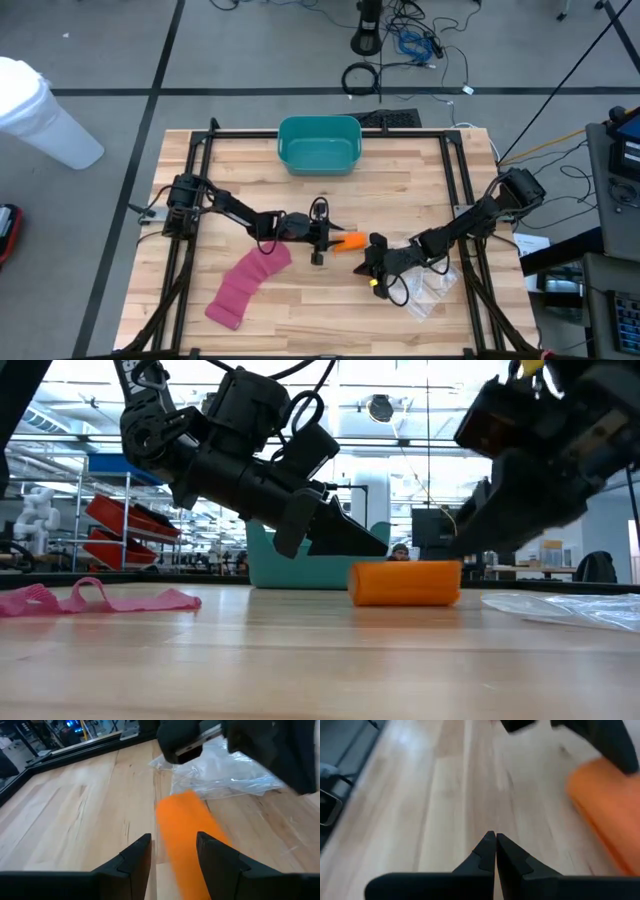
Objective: Roll bandage
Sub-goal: Roll the orange bandage
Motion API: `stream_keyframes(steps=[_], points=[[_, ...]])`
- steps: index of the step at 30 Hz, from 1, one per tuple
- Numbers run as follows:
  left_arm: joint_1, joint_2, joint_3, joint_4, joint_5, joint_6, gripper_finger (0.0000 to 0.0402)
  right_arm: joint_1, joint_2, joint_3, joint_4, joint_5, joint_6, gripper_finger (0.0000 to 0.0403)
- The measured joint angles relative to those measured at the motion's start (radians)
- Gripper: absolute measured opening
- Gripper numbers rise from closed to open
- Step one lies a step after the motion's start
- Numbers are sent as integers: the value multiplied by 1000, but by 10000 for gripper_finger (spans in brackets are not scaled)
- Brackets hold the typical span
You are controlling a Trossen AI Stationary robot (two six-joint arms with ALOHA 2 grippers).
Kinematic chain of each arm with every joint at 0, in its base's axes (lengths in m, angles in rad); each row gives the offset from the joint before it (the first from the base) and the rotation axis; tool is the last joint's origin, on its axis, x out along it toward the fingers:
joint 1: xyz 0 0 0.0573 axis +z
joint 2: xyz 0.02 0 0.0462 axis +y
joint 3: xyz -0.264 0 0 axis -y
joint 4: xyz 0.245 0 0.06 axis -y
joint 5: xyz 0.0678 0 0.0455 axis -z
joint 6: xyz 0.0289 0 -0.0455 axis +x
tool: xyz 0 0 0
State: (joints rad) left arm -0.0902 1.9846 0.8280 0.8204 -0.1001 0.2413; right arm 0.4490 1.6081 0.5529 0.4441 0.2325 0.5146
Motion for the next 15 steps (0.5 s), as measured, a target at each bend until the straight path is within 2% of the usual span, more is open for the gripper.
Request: stream_keyframes(steps=[6,9,13,15], points=[[0,0,0,0,1,-1,164,-5,-50,1,-21,35,-33,0],[0,0,0,0,1,-1,164,-11,-77,1,-63,97,-59,0],[0,0,0,2,1,-1,164,-43,-110,1,-100,257,-138,0],[0,0,0,3,0,-1,164,-73,-116,1,-114,294,-170,0]])
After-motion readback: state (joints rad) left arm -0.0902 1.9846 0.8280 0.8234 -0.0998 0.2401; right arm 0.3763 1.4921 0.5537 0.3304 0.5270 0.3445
